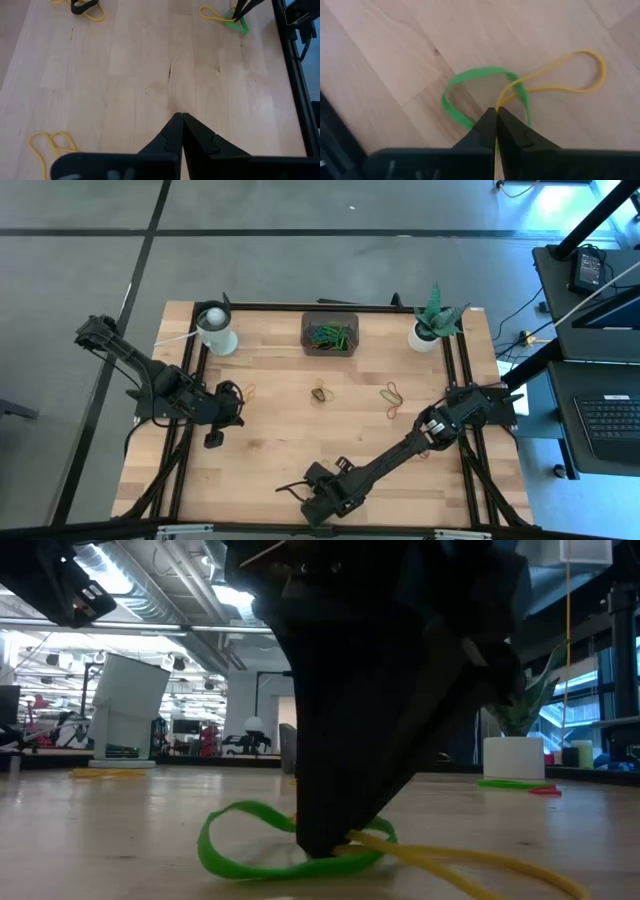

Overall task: Pick and place rubber bands into bin
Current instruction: Put the yellow rubber band into the bin

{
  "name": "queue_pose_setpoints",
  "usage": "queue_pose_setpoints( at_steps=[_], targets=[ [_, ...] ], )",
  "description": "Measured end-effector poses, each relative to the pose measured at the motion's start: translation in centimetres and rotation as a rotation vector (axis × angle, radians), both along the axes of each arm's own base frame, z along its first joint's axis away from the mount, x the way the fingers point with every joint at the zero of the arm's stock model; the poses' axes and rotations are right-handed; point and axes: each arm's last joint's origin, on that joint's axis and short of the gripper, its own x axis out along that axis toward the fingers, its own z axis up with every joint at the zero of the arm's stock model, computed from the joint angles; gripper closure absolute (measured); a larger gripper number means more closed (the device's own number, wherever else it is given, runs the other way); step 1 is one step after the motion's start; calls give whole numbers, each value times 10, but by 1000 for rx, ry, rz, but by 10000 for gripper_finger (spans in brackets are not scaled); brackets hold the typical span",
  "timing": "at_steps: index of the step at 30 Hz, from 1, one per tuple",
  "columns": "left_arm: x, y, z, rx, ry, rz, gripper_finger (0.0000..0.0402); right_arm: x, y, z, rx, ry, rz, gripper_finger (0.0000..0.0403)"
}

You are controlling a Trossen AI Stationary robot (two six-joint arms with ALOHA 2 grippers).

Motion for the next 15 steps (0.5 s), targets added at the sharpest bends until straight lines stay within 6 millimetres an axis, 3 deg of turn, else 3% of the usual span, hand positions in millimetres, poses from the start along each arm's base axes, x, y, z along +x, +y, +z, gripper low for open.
queue_pose_setpoints(
  at_steps=[15],
  targets=[
    [0, 0, 0, 7, -1, -7, 398, -13, -8, 85, 36, -170, -13, 401]
  ],
)
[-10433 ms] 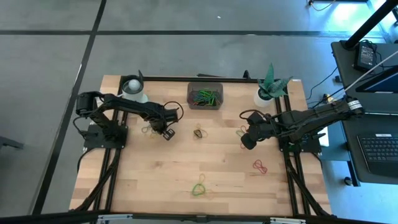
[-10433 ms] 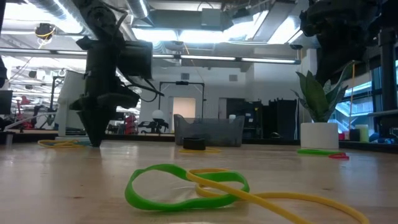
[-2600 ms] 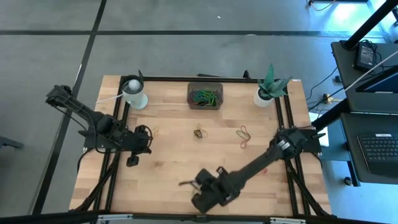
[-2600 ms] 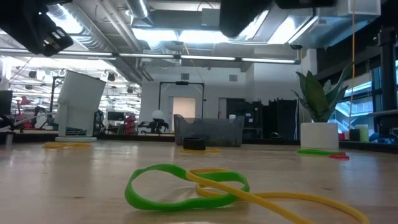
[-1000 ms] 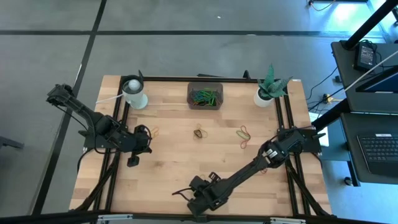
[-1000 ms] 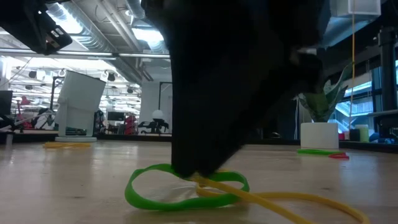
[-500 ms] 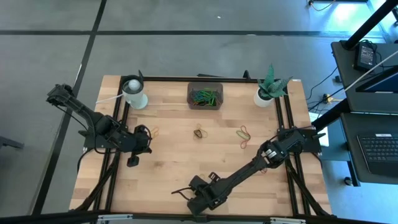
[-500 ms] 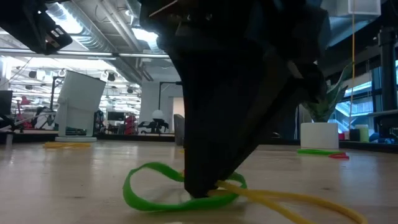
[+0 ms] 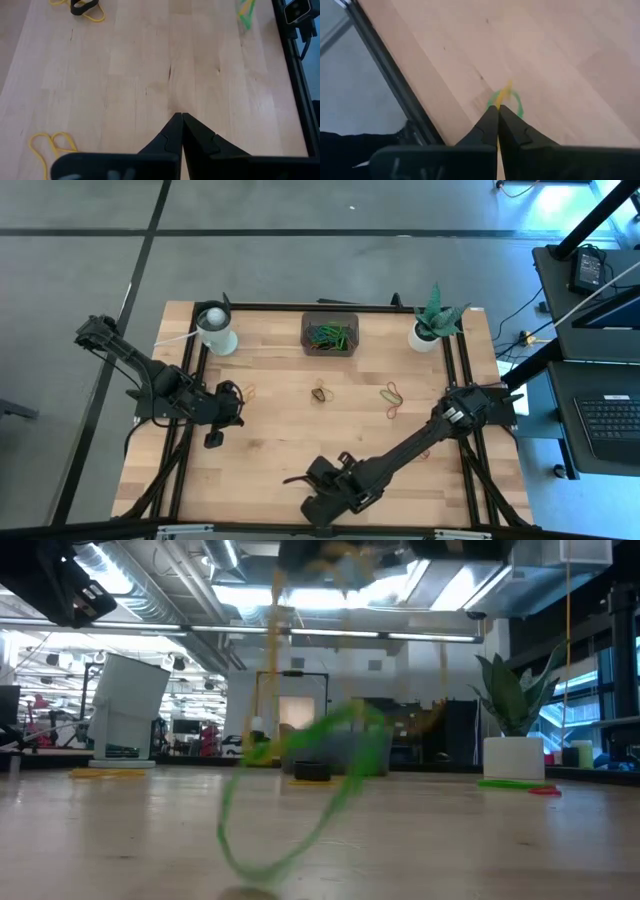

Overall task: Pick and place rubber bands into bin
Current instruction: Put the yellow rubber band into the bin

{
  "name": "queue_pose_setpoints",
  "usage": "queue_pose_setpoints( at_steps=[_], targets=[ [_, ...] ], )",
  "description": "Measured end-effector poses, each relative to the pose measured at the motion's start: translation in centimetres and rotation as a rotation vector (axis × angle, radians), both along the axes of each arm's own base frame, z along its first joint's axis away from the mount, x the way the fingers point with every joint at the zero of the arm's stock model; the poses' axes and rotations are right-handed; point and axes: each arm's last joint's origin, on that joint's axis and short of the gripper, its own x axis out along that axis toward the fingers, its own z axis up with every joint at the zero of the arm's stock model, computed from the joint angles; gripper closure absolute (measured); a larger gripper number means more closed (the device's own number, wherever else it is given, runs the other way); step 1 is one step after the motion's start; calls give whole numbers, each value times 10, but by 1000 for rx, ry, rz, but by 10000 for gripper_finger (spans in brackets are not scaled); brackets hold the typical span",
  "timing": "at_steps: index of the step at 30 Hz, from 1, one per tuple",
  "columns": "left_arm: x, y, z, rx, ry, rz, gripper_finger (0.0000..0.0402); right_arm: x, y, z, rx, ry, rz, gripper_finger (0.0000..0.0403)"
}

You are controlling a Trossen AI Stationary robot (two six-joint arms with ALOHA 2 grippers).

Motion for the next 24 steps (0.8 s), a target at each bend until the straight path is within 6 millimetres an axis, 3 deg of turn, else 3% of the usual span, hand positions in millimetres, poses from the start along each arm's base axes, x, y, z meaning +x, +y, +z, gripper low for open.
queue_pose_setpoints(
  at_steps=[13, 24],
  targets=[
    [0, 0, 0, 2, 2, -1, 398, -14, -14, 45, -80, -104, -52, 401],
    [0, 0, 0, 2, 2, -1, 398, -14, -15, 47, -93, -110, -36, 392]
  ],
)
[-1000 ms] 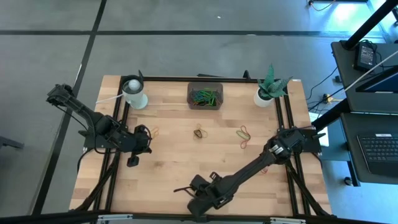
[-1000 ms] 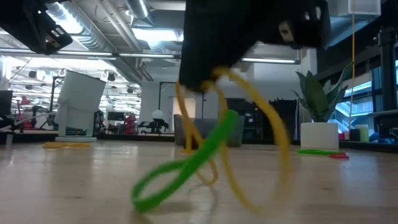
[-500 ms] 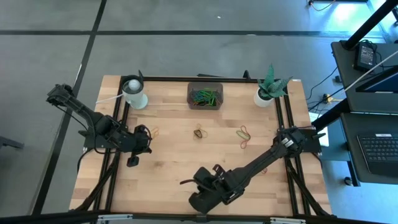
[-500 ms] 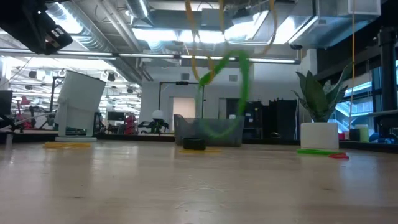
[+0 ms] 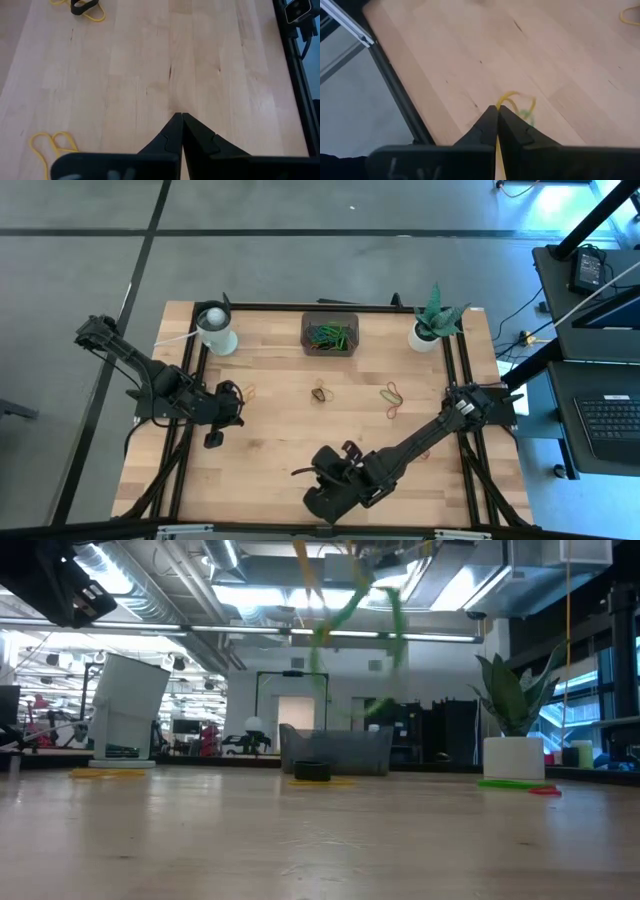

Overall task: Pick and place rubber bands into bin
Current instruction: Put the yellow rubber band into the bin

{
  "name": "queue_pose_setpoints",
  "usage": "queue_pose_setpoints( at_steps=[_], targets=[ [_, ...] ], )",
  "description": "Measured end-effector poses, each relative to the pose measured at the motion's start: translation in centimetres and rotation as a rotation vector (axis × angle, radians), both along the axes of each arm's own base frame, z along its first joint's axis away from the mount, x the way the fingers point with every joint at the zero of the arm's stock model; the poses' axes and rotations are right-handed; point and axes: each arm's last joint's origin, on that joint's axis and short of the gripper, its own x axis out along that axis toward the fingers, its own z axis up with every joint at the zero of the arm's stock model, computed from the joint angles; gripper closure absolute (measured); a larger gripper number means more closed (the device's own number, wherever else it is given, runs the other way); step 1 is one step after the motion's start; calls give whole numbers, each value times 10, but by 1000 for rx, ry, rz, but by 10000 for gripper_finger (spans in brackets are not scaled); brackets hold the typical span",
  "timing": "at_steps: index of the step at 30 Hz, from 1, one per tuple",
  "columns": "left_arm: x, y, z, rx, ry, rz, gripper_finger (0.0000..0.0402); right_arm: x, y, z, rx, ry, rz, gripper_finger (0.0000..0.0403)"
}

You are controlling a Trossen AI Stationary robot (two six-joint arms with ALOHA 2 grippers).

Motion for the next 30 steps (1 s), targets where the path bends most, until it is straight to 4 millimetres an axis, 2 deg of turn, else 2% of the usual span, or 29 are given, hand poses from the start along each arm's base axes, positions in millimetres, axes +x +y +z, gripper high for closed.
queue_pose_setpoints(
  at_steps=[30],
  targets=[
    [0, 0, 0, 6, -3, -4, 399, 5, -4, 1, -22, -30, -1, 391]
  ],
)
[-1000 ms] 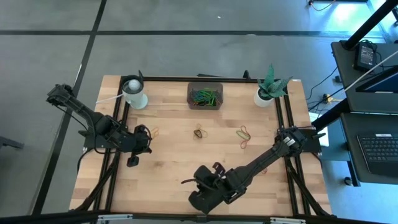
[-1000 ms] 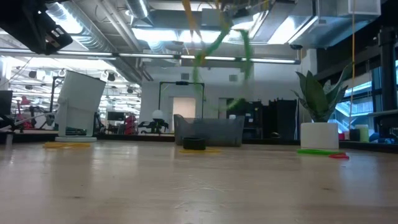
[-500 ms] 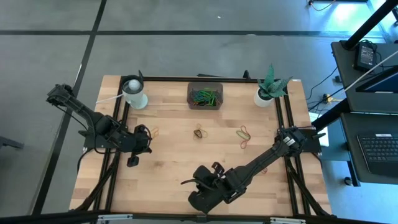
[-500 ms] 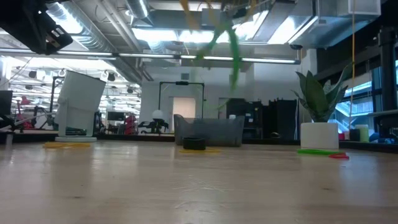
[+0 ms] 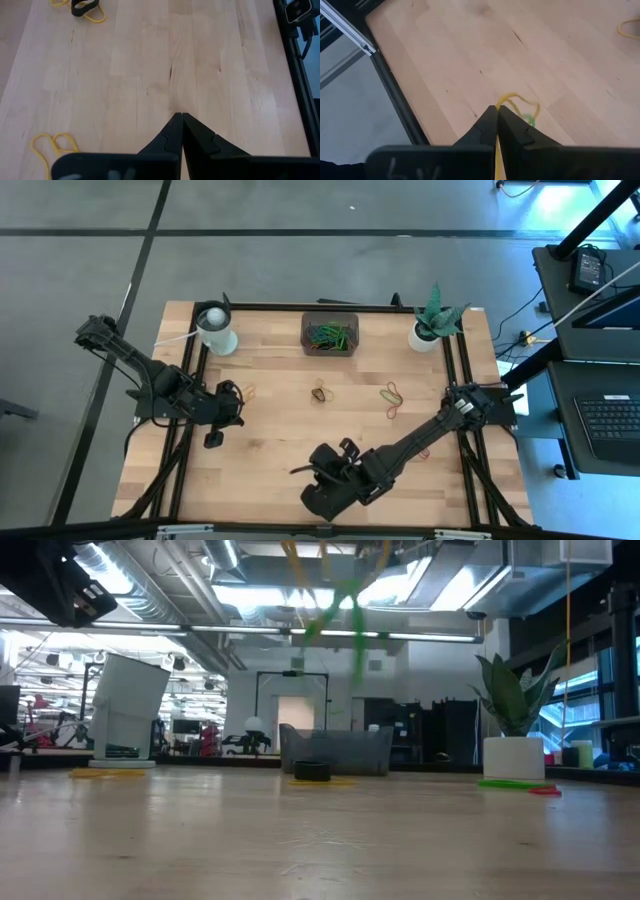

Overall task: Pick and place rubber bands into bin
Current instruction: Put the yellow rubber band into the bin

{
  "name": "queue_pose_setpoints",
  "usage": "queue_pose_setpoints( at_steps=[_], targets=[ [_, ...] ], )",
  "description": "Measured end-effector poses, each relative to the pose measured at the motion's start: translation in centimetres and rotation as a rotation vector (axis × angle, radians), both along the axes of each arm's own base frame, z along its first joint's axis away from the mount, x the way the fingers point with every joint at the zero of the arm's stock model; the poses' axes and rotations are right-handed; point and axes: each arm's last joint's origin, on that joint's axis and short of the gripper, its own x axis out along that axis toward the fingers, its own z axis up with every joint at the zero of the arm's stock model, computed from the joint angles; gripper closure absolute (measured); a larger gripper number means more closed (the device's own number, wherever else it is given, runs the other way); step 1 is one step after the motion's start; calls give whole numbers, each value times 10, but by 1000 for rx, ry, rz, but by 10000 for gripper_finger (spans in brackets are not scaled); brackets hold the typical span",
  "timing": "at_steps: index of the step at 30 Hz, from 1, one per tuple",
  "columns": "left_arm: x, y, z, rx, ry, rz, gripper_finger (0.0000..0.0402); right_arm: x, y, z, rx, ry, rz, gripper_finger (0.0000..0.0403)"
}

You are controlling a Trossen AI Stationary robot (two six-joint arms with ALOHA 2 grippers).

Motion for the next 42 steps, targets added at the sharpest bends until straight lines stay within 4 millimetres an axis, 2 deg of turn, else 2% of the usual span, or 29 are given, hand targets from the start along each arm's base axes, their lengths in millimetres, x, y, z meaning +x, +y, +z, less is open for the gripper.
queue_pose_setpoints(
  at_steps=[29, 42],
  targets=[
    [0, 0, 0, -1, -1, 1, 398, 2, -3, 0, 0, 0, -8, 390],
    [0, 0, 0, -1, -1, 1, 399, 3, -6, 0, -1, 2, -14, 362]
  ],
)
